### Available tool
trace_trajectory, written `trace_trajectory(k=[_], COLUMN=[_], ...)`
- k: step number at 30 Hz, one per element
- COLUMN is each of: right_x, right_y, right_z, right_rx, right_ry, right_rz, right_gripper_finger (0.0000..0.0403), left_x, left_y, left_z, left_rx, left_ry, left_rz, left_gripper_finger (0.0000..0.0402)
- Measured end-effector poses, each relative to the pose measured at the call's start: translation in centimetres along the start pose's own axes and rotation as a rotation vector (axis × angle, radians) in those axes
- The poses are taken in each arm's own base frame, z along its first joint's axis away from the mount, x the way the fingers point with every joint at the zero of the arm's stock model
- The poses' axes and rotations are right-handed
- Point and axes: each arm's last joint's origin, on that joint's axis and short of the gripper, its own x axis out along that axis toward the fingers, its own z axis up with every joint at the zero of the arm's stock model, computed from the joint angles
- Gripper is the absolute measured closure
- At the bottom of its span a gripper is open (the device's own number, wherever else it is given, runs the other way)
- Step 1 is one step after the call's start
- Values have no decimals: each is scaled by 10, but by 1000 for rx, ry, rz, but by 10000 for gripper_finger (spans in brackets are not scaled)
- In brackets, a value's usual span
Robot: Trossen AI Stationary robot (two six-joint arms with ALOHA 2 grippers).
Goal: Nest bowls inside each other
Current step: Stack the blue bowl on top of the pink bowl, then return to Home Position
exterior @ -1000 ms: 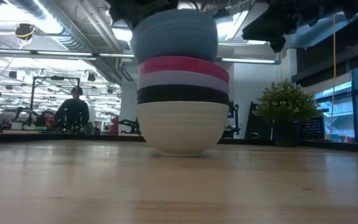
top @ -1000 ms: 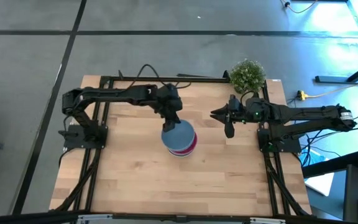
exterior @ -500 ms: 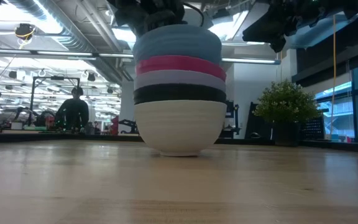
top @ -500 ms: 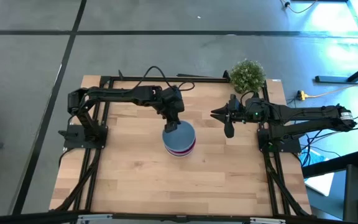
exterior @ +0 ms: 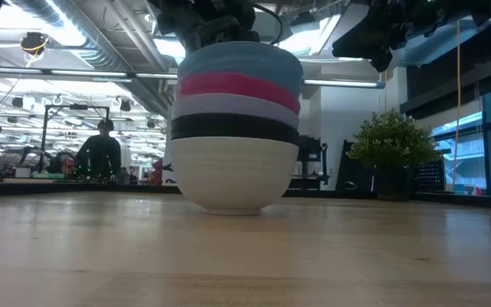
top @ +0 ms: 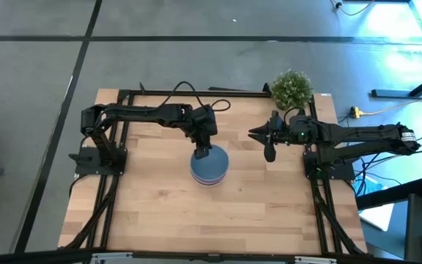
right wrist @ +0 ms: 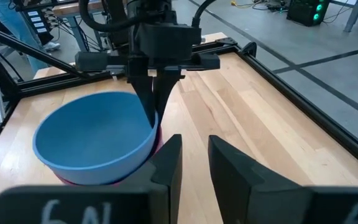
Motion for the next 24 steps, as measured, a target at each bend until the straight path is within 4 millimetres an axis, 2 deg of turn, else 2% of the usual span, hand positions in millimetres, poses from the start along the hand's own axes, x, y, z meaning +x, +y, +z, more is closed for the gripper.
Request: trace_trajectory(k=[8, 18, 24], right_x=[0, 0, 0], right_y=[0, 0, 0], right_z=[0, 0, 0], right_rx=[4, 2, 0], right_ry=[0, 0, 0], right_rz=[0, 0, -1], right_gripper_finger=[322, 322, 322], left_x=[1, 2, 2], left_y=[-5, -7, -9], left_z=[-1, 1, 6], left_rx=[8, 18, 60], left_ry=[5, -10, -62], left_rz=[-3, -11, -20], left_gripper_finger=[371, 308, 299])
